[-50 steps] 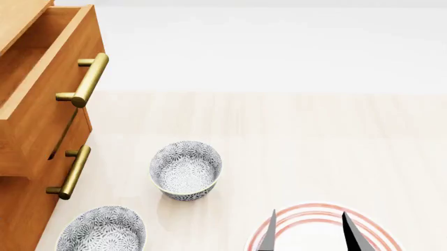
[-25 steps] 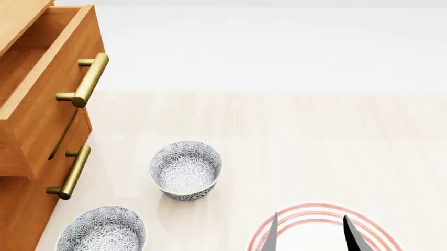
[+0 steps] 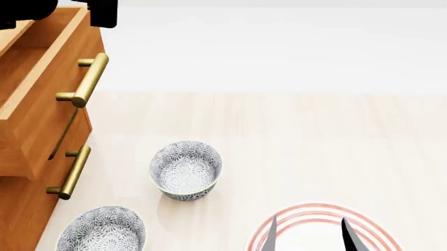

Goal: Open the top drawer of the cabinet.

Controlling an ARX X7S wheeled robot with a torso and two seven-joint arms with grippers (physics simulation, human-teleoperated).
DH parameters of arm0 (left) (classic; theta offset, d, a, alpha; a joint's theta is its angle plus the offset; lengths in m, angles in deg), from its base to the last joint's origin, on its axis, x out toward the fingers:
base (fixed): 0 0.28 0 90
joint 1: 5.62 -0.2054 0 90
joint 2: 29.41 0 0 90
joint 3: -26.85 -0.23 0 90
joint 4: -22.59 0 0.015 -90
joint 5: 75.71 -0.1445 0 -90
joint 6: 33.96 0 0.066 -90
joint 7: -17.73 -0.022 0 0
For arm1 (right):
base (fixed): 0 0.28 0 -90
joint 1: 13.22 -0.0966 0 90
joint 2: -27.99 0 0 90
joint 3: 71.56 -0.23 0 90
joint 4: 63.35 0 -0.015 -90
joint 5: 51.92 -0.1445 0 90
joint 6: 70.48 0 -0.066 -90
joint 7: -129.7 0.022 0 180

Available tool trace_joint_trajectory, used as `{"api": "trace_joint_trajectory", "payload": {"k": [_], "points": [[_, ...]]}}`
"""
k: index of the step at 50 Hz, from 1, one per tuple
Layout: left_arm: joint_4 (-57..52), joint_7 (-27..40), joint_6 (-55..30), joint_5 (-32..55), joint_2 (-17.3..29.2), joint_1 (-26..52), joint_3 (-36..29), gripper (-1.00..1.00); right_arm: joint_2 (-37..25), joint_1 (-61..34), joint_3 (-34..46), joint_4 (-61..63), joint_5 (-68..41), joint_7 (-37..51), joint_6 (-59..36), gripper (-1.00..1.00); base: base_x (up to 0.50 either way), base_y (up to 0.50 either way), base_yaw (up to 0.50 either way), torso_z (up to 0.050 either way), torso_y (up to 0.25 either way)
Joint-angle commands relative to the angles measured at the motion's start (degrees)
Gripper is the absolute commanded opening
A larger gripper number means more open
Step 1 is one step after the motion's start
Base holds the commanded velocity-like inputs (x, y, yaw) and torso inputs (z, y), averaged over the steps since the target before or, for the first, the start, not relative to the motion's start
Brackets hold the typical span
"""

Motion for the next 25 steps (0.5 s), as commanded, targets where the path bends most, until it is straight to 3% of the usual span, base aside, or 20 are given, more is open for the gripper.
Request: {"api": "trace_joint_trajectory", "payload": {"k": [1, 25], "points": [[17.05, 3.43, 10.9, 1.76, -0.02, 3.46, 1.66, 1.0, -0.12, 0.02, 0.2, -0.09, -0.03, 0.25, -0.06, 1.0, 0.0, 0.0, 0.0, 0.0, 0.0], [17.68, 1.37, 12.36, 1.26, 3.16, -2.0, 2.58, 1.0, -0.37, -0.1, 0.99, -0.08, 0.34, 0.72, -0.19, 1.0, 0.0, 0.0, 0.0, 0.0, 0.0]]}}
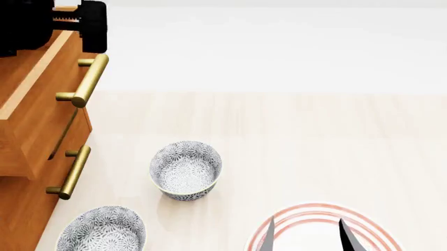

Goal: Open the top drawer of the cabinet.

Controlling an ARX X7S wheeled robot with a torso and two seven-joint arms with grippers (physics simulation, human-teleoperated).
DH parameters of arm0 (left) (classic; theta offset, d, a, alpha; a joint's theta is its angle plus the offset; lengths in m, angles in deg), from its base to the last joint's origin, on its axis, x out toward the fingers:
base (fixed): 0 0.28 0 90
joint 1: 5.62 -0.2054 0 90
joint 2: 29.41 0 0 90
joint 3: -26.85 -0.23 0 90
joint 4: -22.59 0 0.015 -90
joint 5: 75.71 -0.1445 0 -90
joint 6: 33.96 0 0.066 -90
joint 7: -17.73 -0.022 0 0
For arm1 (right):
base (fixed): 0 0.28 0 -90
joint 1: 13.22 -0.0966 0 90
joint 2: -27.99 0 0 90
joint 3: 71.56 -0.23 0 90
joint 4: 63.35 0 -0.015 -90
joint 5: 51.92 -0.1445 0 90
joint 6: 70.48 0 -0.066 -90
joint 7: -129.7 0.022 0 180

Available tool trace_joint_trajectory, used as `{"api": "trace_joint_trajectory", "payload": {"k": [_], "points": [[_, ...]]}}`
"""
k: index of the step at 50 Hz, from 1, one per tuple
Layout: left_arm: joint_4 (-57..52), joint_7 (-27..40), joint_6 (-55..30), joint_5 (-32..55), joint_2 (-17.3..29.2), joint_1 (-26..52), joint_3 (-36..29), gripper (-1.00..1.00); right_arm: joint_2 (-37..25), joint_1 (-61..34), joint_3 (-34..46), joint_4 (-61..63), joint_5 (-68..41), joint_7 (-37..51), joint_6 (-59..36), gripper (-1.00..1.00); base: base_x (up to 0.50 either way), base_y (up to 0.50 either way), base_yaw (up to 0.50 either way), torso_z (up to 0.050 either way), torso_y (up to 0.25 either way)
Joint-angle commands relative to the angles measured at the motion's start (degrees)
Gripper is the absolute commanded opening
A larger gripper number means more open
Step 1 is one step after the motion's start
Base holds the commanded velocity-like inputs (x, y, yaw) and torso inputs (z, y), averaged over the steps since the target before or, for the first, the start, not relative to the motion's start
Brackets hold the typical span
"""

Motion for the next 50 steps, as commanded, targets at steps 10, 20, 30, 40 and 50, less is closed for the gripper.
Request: {"api": "trace_joint_trajectory", "payload": {"k": [10, 20, 30, 40, 50], "points": [[1.55, -1.33, 2.21, -0.26, 2.28, -5.67, 2.36, 1.0, -0.43, -0.29, 0.63, 1.62, 0.14, 1.08, -1.44, 1.0, 0.0, 0.0, 0.0, 0.0, 0.0], [1.55, -2.77, 2.85, -0.57, 2.88, -9.01, 3.87, 1.0, -0.56, -0.53, 1.04, 2.06, 0.32, 1.42, -1.96, 1.0, 0.0, 0.0, 0.0, 0.0, 0.0], [1.55, -3.23, 3.42, -1.47, 2.7, -9.51, 4.02, 1.0, -0.65, -0.24, 1.19, 1.85, 0.38, 1.45, -1.43, 1.0, 0.0, 0.0, 0.0, 0.0, 0.0], [1.51, -4.75, 2.4, -1.35, 2.02, -8.59, 4.61, 1.0, -0.72, -0.37, 1.01, 1.41, -0.15, 1.32, -1.17, 1.0, 0.0, 0.0, 0.0, 0.0, 0.0], [1.52, -5.92, 1.46, 0.2, 1.06, -8.56, 7.05, 1.0, -0.56, -0.25, 1.5, 0.37, 0.15, 1.03, -0.27, 1.0, 0.0, 0.0, 0.0, 0.0, 0.0]]}}
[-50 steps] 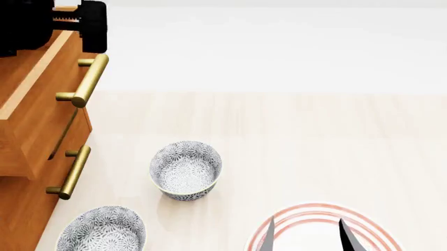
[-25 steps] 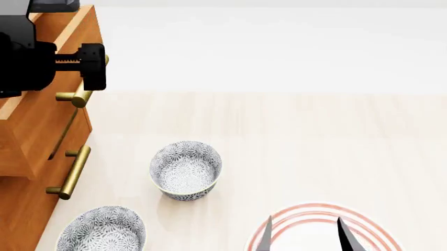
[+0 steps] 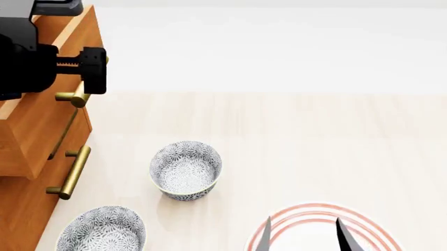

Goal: Open the top drawer of the cabinet.

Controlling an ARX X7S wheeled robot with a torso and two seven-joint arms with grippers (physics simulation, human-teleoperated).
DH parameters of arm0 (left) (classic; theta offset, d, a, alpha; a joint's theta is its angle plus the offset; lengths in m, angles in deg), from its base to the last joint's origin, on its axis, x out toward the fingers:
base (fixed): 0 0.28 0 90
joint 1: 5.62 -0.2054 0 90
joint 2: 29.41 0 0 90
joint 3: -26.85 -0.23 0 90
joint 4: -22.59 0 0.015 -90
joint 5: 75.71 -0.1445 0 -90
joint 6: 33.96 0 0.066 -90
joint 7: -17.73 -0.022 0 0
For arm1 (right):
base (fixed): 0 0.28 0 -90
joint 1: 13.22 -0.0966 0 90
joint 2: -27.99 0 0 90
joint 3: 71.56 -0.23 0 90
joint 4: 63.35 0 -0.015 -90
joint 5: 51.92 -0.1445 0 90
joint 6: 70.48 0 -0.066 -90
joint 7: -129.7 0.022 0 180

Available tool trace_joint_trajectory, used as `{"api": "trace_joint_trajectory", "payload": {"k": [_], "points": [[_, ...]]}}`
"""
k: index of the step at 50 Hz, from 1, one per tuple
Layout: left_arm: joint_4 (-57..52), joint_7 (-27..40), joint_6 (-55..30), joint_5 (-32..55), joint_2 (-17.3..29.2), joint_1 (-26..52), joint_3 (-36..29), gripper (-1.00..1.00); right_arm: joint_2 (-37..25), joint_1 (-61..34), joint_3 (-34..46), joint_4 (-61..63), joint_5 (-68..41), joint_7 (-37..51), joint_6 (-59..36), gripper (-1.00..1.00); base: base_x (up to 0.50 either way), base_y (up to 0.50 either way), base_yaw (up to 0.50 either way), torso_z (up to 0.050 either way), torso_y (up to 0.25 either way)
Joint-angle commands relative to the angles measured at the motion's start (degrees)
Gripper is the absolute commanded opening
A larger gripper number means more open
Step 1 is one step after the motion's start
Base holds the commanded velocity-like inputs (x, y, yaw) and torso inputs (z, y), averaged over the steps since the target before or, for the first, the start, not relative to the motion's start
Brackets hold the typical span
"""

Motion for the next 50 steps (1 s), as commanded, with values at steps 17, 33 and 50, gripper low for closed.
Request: {"api": "trace_joint_trajectory", "payload": {"k": [17, 33, 50], "points": [[0.85, -3.29, -2.4, 4.73, -1.48, 0.15, 8.14, 1.0, -0.17, -0.05, 0.52, -0.13, -0.39, 0.03, 0.31, 1.0, 0.0, 0.0, 0.0, 0.0, 0.0], [-6.98, -2.87, -6.22, 7.92, -4.88, -2.99, 4.62, 1.0, -0.62, 0.37, 0.72, 0.17, -0.55, 0.03, 0.59, 1.0, 0.0, 0.0, 0.0, 0.0, 0.0], [-12.08, 5.42, -7.52, 32.5, -4.8, -4.96, -10.68, 1.0, -1.17, 0.59, 0.43, 0.05, -0.98, -0.1, 1.11, 1.0, 0.0, 0.0, 0.0, 0.0, 0.0]]}}
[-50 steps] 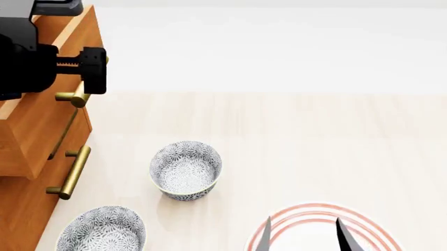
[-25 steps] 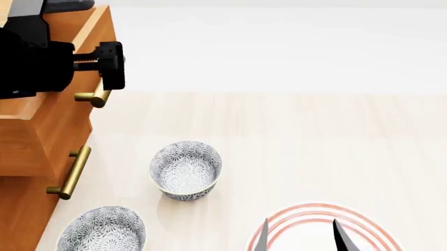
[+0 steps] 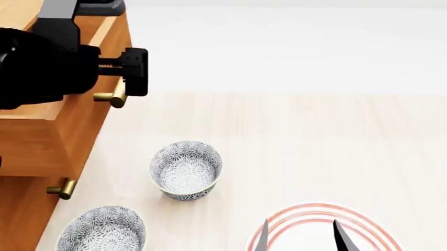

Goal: Open the top drawer of the cabinet.

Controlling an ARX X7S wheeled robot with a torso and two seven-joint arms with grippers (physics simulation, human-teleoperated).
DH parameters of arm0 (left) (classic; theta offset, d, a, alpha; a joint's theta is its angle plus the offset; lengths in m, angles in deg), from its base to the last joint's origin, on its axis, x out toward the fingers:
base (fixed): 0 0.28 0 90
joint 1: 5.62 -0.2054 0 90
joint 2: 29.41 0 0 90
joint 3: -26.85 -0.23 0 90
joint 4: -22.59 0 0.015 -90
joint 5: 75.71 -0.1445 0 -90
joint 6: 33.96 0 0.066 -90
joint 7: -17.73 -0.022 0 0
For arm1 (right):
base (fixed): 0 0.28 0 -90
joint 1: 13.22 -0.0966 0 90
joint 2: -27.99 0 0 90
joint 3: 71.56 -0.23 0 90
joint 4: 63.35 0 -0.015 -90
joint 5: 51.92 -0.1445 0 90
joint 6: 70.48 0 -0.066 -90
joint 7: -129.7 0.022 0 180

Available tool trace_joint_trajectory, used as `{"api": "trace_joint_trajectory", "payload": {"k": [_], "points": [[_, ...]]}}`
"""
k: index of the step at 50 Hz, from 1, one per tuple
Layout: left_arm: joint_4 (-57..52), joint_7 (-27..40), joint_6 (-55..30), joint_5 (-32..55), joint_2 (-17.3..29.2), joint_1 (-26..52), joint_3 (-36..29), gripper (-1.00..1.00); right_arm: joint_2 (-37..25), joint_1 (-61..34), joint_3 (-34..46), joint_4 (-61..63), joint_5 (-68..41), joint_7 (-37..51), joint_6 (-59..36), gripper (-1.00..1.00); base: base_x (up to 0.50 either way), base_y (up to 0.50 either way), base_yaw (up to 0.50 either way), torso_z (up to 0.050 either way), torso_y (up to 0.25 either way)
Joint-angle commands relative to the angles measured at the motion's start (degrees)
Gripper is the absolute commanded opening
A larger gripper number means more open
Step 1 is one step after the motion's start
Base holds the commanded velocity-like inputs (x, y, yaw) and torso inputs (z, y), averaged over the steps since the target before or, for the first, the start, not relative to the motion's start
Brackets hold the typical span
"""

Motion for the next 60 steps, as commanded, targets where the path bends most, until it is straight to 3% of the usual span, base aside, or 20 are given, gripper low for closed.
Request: {"api": "trace_joint_trajectory", "payload": {"k": [1, 18, 31, 40, 48, 60], "points": [[-0.75, -0.02, -0.69, 20.02, -1.15, -0.96, -5.89, 1.0, -0.31, 0.18, -0.22, -0.29, -0.32, -0.11, 0.49, 1.0, 0.0, 0.0, 0.0, 0.0, 0.0], [-0.25, 5.17, 4.22, 41.02, -1.2, -1.56, -22.68, 1.0, -0.43, 0.8, -0.43, -2.13, -0.65, -0.78, 2.19, 1.0, 0.0, 0.0, 0.0, 0.0, 0.0], [-6.16, 11.92, 3.52, 50.53, -1.15, -3.21, -24.25, 1.0, -0.88, 1.6, -0.42, -1.47, -0.71, -0.53, 2.42, 1.0, -0.01, 0.0, 0.0, 0.0, 0.002], [-6.63, 14.86, 6.4, 60.64, -1.14, -2.39, -31.64, 1.0, -1.14, 1.52, -0.37, -0.98, -0.84, -0.25, 1.99, 1.0, -0.01, 0.0, 0.0, 0.0, 0.005], [-5.82, 15.51, 10.09, 69.57, -1.21, -0.92, -40.61, 1.0, -1.27, 1.34, -0.33, -1.26, -0.94, -0.29, 2.02, 1.0, -0.01, 0.0, 0.0, 0.0, 0.005], [-6.41, 15.4, 17.07, 89.75, -1.24, 2.77, -59.02, 1.0, -1.38, 0.86, -0.5, -1.93, -1.3, -0.48, 2.27, 1.0, -0.01, 0.0, 0.0, 0.0, 0.003]]}}
